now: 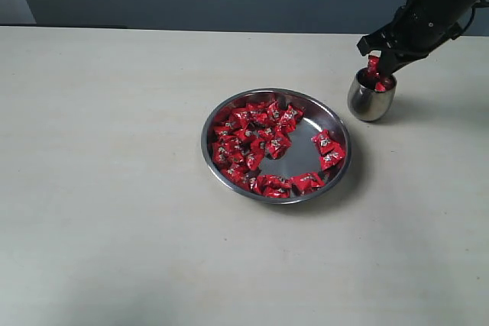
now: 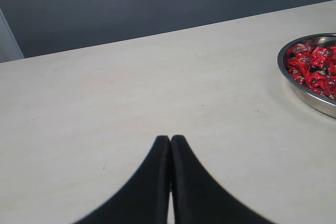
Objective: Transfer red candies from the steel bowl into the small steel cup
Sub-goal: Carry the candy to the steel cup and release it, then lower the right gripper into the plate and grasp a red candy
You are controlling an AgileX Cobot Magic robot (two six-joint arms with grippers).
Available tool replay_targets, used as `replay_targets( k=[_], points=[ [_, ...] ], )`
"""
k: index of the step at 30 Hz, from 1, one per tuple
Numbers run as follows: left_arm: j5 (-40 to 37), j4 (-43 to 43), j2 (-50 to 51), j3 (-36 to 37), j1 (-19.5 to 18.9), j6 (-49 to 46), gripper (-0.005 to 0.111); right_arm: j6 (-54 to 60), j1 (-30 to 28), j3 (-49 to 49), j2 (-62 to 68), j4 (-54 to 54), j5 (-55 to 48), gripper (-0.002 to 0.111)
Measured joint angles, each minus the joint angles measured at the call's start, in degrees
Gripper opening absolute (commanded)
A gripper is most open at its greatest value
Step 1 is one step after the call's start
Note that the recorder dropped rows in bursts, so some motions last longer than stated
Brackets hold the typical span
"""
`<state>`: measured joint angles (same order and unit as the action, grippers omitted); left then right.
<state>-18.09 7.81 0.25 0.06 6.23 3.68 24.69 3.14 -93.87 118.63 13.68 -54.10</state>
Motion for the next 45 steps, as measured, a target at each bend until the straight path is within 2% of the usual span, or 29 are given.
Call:
replay_targets(
  k=[2, 4, 13, 19, 23, 27, 32, 45],
  points=[
    [0.00, 0.00, 0.00, 0.00, 0.00, 0.00, 0.000, -0.04, 0.00, 0.00, 0.00, 0.00, -0.24, 0.025],
    [0.00, 0.00, 0.00, 0.00, 0.00, 0.00, 0.000, -0.04, 0.00, 0.00, 0.00, 0.00, -0.24, 0.029],
    [0.00, 0.00, 0.00, 0.00, 0.00, 0.00, 0.000, -0.72, 0.00, 0.00, -0.11, 1.13, -0.03, 0.029],
    [0.00, 0.00, 0.00, 0.00, 0.00, 0.00, 0.000, 4.64, 1.15, 0.00, -1.12, 12.14, -2.19, 0.029],
    [0.00, 0.00, 0.00, 0.00, 0.00, 0.00, 0.000, 9.70, 5.52, 0.00, -0.83, 16.63, -4.69, 0.029],
    [0.00, 0.00, 0.00, 0.00, 0.00, 0.00, 0.000, 11.21, 11.53, 0.00, 1.22, 14.58, -4.92, 0.029],
    [0.00, 0.00, 0.00, 0.00, 0.00, 0.00, 0.000, 11.21, 15.94, 0.00, 4.53, 10.79, -5.17, 0.029],
    [0.00, 0.00, 0.00, 0.00, 0.00, 0.00, 0.000, 11.10, 18.36, 0.00, 8.48, 7.41, -4.93, 0.029]
  ],
)
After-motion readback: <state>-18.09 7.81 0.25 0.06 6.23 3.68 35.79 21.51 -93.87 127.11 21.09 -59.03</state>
